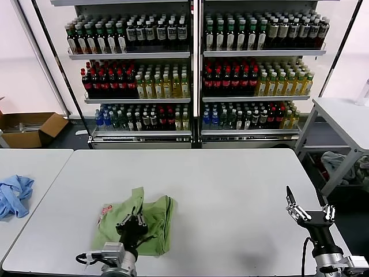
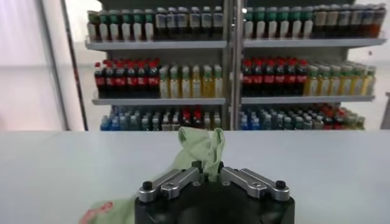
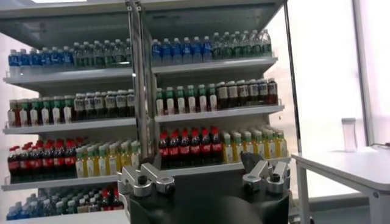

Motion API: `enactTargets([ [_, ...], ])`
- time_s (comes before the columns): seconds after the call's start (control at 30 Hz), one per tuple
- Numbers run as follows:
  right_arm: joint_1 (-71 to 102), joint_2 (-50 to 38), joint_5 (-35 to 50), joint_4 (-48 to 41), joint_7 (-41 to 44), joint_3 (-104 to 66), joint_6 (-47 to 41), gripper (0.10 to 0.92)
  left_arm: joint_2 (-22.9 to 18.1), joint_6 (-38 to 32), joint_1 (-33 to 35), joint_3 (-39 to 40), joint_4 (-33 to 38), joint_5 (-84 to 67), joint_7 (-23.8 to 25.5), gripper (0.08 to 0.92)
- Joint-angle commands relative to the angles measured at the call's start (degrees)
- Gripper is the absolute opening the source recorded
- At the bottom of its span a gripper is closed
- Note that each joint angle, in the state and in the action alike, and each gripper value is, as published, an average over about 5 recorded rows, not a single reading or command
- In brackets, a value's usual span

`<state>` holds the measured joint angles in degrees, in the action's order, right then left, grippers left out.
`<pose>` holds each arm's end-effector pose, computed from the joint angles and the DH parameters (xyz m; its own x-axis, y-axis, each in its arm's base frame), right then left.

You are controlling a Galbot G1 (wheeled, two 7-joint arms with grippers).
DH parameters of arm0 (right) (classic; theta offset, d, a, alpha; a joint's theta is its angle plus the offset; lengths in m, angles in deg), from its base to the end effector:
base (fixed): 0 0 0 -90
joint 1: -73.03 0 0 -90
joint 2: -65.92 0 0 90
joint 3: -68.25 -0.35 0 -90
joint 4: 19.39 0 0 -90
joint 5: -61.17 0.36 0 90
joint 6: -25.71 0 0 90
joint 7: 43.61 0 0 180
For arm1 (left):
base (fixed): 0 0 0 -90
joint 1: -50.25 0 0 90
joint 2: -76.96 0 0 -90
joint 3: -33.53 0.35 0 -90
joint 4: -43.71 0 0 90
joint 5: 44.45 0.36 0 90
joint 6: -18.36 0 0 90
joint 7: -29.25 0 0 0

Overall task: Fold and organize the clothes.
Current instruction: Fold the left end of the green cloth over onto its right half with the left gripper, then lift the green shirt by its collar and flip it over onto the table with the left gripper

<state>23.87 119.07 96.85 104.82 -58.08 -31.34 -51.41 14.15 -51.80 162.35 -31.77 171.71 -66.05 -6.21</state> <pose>0.1643 -0.1282 -0.2588 -0.9960 0.0284 -0.0842 0.0243 0.9985 0.0494 0.1755 -0.0468 -0.2529 -0.9595 0.0245 0.2808 0.0319 0.9993 0.0218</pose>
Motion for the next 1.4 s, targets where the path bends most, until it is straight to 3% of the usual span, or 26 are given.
enactTargets([
  [0.03,-0.1,0.1,0.1,0.1,0.0,0.1,0.0,0.823,-0.8,-0.9,-2.7,7.6,-5.1,5.7,1.1,0.105],
  [0.47,-0.3,0.3,0.0,-0.1,0.0,0.3,0.1,0.823,-0.4,-4.2,-5.1,11.6,-12.3,13.4,5.9,0.115],
  [0.77,-0.6,0.5,-0.1,-0.1,0.1,0.5,0.0,0.823,-0.2,-7.9,-5.7,15.7,-15.5,19.9,6.4,0.346],
  [0.97,-0.7,0.6,-0.3,-0.1,0.1,0.6,0.0,0.823,0.5,-9.7,-6.2,15.6,-8.8,17.5,7.3,0.52],
  [1.07,-0.8,0.6,-0.3,0.1,0.0,0.6,-0.1,0.823,1.3,-9.9,-6.1,12.7,-3.8,13.2,7.9,0.606],
  [1.2,-0.7,0.6,-0.4,0.5,0.0,0.4,-0.1,0.823,3.6,-7.3,-3.9,2.9,0.4,6.5,7.9,0.727],
  [1.4,-1.0,0.3,-0.2,0.7,-0.2,-0.1,-0.6,0.823,10.4,-4.7,3.9,-13.5,0.3,-1.6,7.5,0.819],
])
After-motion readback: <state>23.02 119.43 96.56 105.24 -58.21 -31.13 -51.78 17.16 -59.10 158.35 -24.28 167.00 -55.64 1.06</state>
